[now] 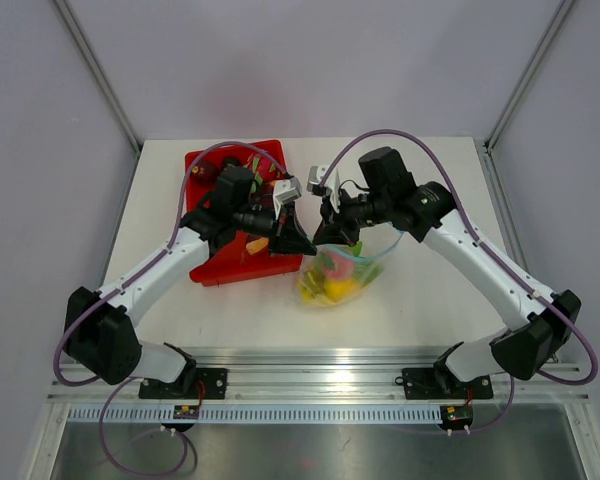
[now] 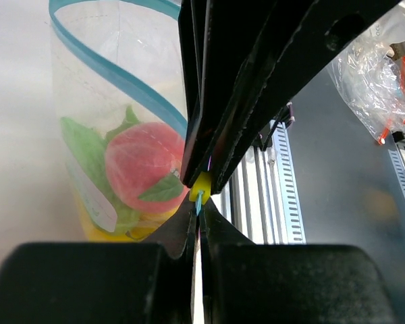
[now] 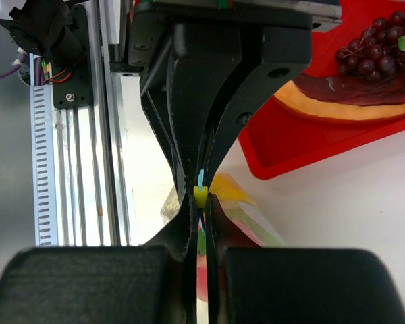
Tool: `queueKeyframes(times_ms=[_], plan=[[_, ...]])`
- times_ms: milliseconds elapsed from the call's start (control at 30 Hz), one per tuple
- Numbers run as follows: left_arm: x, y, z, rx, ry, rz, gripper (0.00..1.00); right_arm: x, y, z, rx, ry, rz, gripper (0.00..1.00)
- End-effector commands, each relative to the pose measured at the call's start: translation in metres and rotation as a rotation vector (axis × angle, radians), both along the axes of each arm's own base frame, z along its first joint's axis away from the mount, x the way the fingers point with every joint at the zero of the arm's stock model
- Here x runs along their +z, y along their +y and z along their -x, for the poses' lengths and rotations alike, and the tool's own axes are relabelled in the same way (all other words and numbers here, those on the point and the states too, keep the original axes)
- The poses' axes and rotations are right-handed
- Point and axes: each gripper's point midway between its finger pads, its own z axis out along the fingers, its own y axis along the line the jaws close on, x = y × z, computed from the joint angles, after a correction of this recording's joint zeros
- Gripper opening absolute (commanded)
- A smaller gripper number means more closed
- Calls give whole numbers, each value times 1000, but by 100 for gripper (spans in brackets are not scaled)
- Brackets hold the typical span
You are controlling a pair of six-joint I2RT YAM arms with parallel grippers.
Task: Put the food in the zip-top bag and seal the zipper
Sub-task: Zip the zipper food storage bag at the center of the board.
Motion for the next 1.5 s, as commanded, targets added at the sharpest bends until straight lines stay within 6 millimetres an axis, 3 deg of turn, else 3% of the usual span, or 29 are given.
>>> queueKeyframes(times_ms=[0, 200, 433, 767, 967, 1167, 1200, 1233, 1267, 1300, 1333, 1433, 1467], plan=[[29, 15, 8, -10, -70, 65, 0, 5, -13, 7, -49, -37, 12, 0], [40, 31, 9, 122, -119, 120, 0, 0, -27, 22, -73, -46, 4, 0], [35, 45, -1, 204, -61, 104, 0, -20, -47, 31, -144, -45, 35, 0], [34, 98, -30, 480, 6, 114, 0, -42, -74, 50, -249, -28, 41, 0], [36, 116, -28, 565, 4, 101, 0, -53, -95, 64, -325, -5, 63, 0], [40, 107, -10, 464, 13, 125, 0, -39, -98, 76, -337, -11, -22, 0], [49, 103, -8, 438, -8, 128, 3, -37, -97, 76, -336, -15, -28, 0], [49, 94, 0, 405, -18, 104, 14, -35, -95, 75, -330, -15, -31, 0], [49, 88, 3, 384, -26, 91, 32, -34, -93, 75, -323, -14, -35, 0], [50, 82, 6, 360, -36, 76, 60, -32, -91, 73, -316, -19, -41, 0], [55, 79, 6, 371, -52, 51, 73, -31, -88, 71, -309, -15, -38, 0], [55, 55, 18, 301, -126, -7, 99, -29, -81, 67, -289, -7, -37, 0], [48, 53, 16, 313, -102, -47, 99, -27, -79, 65, -284, -9, -36, 0]])
